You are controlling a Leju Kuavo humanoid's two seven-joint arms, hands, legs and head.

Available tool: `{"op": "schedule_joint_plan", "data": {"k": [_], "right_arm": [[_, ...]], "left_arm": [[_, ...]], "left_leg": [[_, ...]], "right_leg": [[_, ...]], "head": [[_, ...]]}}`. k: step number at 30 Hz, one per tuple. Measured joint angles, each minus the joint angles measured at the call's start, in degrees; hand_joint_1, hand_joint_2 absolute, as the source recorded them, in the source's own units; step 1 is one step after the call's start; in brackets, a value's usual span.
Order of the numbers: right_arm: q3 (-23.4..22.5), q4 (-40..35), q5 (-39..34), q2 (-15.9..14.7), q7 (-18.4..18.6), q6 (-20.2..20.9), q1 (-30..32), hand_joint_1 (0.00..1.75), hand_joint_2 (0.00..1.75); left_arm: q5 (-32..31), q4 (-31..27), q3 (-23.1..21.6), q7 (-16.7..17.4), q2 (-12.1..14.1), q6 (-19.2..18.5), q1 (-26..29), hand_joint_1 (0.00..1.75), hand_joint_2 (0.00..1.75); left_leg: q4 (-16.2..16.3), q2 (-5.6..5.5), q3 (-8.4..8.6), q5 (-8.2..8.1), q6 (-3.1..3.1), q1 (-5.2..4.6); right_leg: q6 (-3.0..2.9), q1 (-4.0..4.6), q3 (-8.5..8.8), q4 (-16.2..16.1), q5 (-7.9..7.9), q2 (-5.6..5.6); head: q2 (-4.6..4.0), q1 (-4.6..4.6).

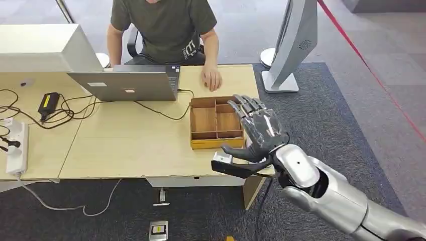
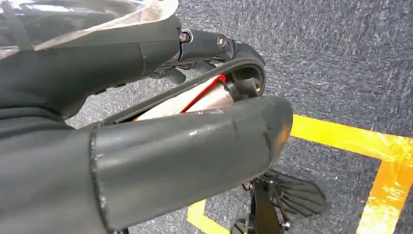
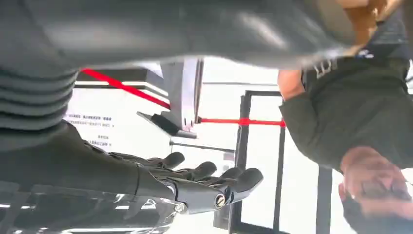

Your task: Pass the card to the sensor for recognition and then transmit it.

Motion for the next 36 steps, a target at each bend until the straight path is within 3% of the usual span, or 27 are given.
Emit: {"op": "schedule_joint_plan", "data": {"k": [4,9,19,33,36], "right_arm": [[-3.23,-4.48,2.55,-0.94,0.48,-1.84,4.97,0.00,1.75],[-8.87,-10.16,3.43,-1.86,1.60,-6.25,15.08,0.00,1.75],[-10.86,-12.45,1.46,-2.95,6.19,-15.28,23.72,0.00,1.75],[-10.86,-13.04,0.35,-3.34,7.85,-15.36,25.46,0.00,1.75],[-11.19,-13.04,3.15,-1.42,8.22,-15.56,27.91,0.00,1.75]], "left_arm": [[1.14,0.00,-0.11,-0.31,0.00,0.09,0.00,0.00,0.00],[1.66,0.02,-0.11,2.53,0.00,0.17,0.14,0.00,0.00],[2.10,0.02,-0.11,3.67,-0.02,1.20,-0.02,0.00,0.00],[2.47,0.02,-0.11,3.11,-0.04,1.70,-0.05,0.00,0.00],[2.64,0.00,-0.11,1.97,-0.09,2.01,-0.04,0.00,0.00]], "left_leg": [[0.00,0.00,0.01,-0.02,0.00,0.00],[-0.01,-0.03,-0.05,-0.06,0.00,0.00],[-0.02,0.01,-0.01,-0.06,-0.01,0.00],[-0.02,0.02,-0.01,-0.05,-0.02,0.00],[-0.03,0.00,-0.04,-0.05,-0.02,0.01]], "right_leg": [[0.00,0.00,0.00,0.00,0.00,0.00],[0.03,0.00,-0.02,0.00,-0.04,-0.01],[0.00,-0.01,-0.02,-0.01,-0.04,0.04],[0.00,0.00,-0.02,-0.02,-0.05,0.04],[0.00,0.00,-0.02,-0.01,-0.06,0.04]], "head": [[0.00,-0.06],[0.02,0.02],[0.00,0.00],[0.00,0.02],[0.00,0.04]]}}
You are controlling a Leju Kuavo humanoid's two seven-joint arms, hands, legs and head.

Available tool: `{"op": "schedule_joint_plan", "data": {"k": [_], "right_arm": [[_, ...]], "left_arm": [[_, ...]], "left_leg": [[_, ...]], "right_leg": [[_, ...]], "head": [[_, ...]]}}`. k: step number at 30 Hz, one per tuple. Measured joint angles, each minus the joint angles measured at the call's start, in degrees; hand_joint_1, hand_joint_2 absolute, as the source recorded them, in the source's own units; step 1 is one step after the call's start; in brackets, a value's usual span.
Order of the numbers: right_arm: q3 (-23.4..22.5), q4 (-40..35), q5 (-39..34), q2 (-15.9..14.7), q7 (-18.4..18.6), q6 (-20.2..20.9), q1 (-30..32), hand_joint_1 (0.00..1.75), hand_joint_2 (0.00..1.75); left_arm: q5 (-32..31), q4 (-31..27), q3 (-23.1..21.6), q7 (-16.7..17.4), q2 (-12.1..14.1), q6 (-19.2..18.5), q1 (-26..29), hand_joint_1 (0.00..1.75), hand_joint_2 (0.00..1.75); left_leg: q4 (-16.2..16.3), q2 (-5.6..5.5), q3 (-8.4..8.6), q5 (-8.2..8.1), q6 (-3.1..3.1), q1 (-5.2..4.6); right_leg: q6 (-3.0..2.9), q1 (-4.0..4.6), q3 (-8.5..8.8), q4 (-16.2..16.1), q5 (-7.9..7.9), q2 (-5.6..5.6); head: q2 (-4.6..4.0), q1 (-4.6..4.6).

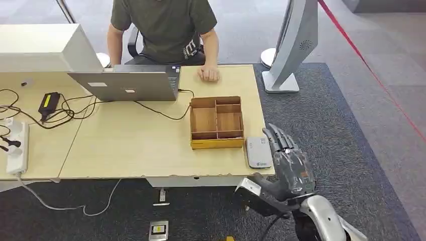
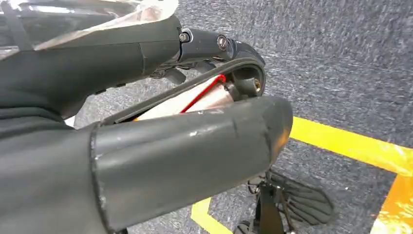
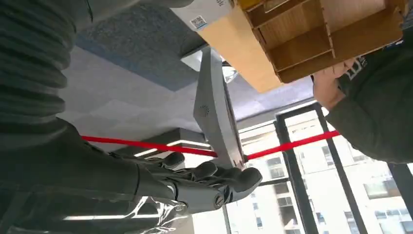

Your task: Pass the card to the sensor for recognition and then transmit it.

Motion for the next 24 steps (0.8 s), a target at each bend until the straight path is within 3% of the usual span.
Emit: {"op": "schedule_joint_plan", "data": {"k": [9,16,24], "right_arm": [[-0.30,0.53,7.71,7.54,0.11,0.52,3.06,0.00,1.75],[-0.52,7.27,10.44,14.92,0.13,-0.11,1.33,0.00,1.75],[-2.19,17.75,14.16,22.56,-5.01,-1.75,-3.56,0.00,1.75]], "left_arm": [[-0.87,0.00,0.02,-0.13,-0.50,0.04,-0.10,0.00,0.00],[-1.75,0.00,0.00,0.42,-0.72,-1.11,-0.21,0.00,0.00],[-1.95,0.00,0.00,0.83,-0.94,-1.18,-0.30,0.00,0.00]], "left_leg": [[-0.03,0.02,0.01,-0.01,-0.01,0.03],[-0.04,0.02,0.00,0.02,-0.03,0.05],[-0.03,0.02,0.01,0.04,-0.06,0.08]], "right_leg": [[-0.04,0.04,-0.01,0.01,-0.02,0.01],[-0.07,0.05,0.00,0.02,0.00,0.01],[-0.08,0.09,-0.01,0.04,0.01,0.00]], "head": [[0.02,0.00],[0.00,0.05],[0.02,0.04]]}}
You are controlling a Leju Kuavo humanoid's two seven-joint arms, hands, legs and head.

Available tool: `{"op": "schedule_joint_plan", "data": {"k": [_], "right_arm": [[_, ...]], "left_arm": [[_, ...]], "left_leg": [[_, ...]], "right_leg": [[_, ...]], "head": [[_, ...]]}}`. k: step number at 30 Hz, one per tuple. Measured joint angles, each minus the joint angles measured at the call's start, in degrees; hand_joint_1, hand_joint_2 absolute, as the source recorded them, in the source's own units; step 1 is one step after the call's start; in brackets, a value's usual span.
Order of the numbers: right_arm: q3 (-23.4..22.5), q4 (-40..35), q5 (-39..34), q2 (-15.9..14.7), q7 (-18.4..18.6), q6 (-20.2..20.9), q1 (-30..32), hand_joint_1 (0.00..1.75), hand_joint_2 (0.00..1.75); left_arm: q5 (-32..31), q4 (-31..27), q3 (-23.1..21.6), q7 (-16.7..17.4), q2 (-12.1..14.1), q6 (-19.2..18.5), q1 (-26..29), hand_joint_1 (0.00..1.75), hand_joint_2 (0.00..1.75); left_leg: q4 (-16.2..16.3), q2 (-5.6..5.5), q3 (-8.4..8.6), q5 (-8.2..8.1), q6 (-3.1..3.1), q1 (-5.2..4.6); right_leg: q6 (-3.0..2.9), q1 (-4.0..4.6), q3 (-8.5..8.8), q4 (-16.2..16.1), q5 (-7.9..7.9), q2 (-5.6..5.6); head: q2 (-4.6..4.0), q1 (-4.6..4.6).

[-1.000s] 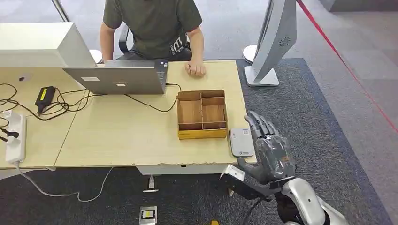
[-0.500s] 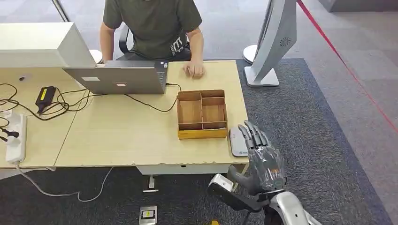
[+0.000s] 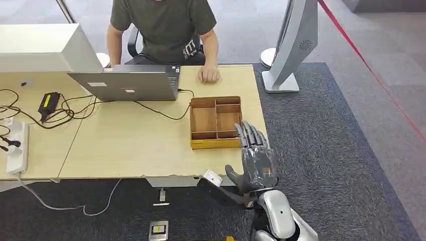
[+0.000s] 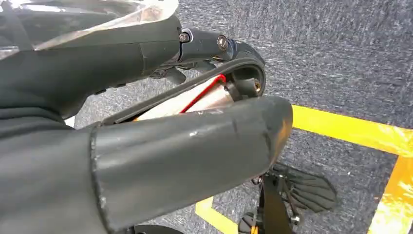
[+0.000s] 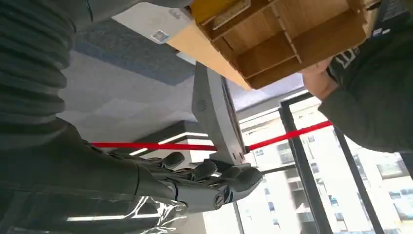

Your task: Pass the card to the sensor for recognition and then transmit it.

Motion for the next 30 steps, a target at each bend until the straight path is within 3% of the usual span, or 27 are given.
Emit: {"op": "schedule_joint_plan", "data": {"k": [11,30], "right_arm": [[-2.38,11.47,1.09,5.52,-1.38,-2.03,-3.63,0.00,1.75],[-2.88,19.97,3.39,7.73,-0.83,1.84,-7.62,0.00,1.75]], "left_arm": [[-0.33,0.00,0.00,0.04,-0.28,0.20,0.02,0.00,0.00],[-1.20,0.00,-0.15,-0.22,-0.46,-0.22,0.03,0.00,0.00]], "left_leg": [[0.00,-0.01,-0.02,0.00,0.00,0.01],[0.01,-0.01,-0.02,0.00,0.00,0.01]], "right_leg": [[0.00,0.01,0.00,0.00,0.00,0.00],[0.00,0.01,0.00,0.00,0.00,0.00]], "head": [[0.00,0.00],[-0.02,0.02]]}}
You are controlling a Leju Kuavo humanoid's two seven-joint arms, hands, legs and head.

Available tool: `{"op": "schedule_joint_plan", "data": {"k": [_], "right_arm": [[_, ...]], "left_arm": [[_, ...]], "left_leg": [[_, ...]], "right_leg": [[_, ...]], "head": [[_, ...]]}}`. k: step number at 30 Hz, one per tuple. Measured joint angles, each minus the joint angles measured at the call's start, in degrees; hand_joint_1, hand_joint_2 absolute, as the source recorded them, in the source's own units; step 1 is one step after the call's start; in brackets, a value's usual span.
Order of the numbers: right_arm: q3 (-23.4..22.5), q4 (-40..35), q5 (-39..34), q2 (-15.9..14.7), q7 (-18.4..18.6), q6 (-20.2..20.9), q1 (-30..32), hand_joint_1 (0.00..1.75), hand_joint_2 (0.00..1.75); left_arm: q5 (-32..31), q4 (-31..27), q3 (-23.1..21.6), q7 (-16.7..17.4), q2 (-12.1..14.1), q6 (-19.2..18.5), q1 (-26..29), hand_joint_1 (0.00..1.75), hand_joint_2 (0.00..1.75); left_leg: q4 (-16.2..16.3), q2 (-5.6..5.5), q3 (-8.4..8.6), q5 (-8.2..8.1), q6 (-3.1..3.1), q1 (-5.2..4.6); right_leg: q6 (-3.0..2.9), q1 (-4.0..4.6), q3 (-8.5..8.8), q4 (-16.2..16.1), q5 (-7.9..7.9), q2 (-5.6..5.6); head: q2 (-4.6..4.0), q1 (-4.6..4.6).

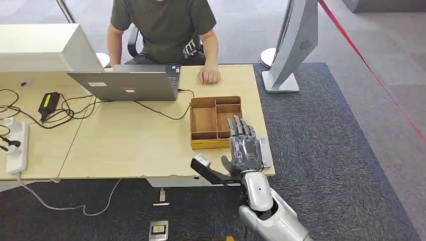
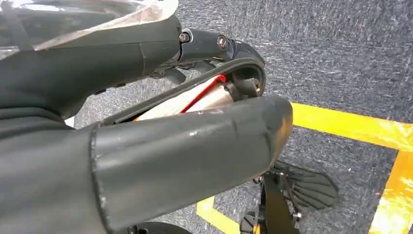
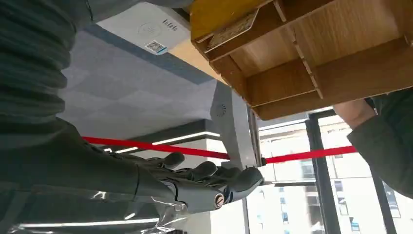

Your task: Pass the card to the sensor for recognition and then transmit it.

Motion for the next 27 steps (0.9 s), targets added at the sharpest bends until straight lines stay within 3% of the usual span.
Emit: {"op": "schedule_joint_plan", "data": {"k": [10,27], "right_arm": [[-0.13,4.61,2.64,0.41,-0.04,1.33,-1.99,0.00,1.75],[-0.70,12.15,5.51,3.15,-3.32,3.63,-6.09,0.00,1.75]], "left_arm": [[-0.39,0.02,-0.04,-0.15,-0.04,-0.44,0.00,0.00,0.00],[0.98,0.02,-0.04,0.31,-0.09,-0.11,-0.01,0.00,0.00]], "left_leg": [[0.00,0.00,-0.01,0.00,0.00,0.00],[0.00,0.00,-0.01,0.00,0.00,0.00]], "right_leg": [[0.00,0.00,-0.01,0.00,0.00,0.00],[0.00,0.00,-0.01,0.00,0.00,0.00]], "head": [[0.00,-0.02],[0.02,-0.02]]}}
